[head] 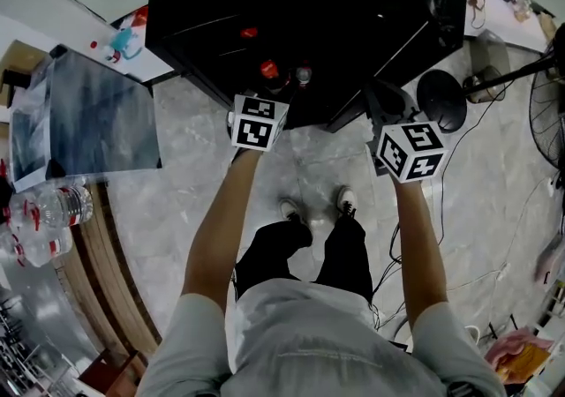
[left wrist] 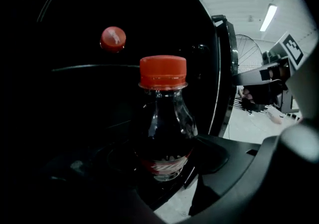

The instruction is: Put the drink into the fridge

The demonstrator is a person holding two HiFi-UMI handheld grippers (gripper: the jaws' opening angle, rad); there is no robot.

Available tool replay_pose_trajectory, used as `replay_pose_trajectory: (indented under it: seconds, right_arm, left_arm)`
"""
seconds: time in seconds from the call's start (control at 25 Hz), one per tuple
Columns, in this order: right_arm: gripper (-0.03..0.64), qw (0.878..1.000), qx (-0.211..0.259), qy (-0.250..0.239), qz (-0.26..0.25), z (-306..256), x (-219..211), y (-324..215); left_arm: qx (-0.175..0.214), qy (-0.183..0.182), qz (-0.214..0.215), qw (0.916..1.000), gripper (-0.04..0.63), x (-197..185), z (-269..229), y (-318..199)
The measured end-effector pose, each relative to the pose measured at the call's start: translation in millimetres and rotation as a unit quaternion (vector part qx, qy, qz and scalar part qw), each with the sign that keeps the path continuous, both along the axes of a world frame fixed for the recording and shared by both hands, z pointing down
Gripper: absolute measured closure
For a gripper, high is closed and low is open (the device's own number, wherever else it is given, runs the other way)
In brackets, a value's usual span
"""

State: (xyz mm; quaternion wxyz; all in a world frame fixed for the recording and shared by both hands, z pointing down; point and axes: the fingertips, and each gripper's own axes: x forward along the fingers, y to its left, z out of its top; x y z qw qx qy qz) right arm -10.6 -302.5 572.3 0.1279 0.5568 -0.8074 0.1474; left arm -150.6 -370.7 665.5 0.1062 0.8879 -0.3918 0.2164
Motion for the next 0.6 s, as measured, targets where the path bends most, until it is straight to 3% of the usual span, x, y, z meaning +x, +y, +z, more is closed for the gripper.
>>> replay_pose_trajectory:
  seconds: [0.32, 0.6]
  right_arm:
    - [0.617, 1.000, -0.011, -0.014, 0.005, 27, -2, -6]
    - [0.617, 0.998, -0.025, -0.049, 0.000, 40, -8, -9]
  left_arm:
    - [-0.020, 0.004, -0.029, 0.9994, 0.291, 1, 37, -35]
    - [-0.015, -0.002, -0.025, 0.9996, 0.291, 7, 43, -56]
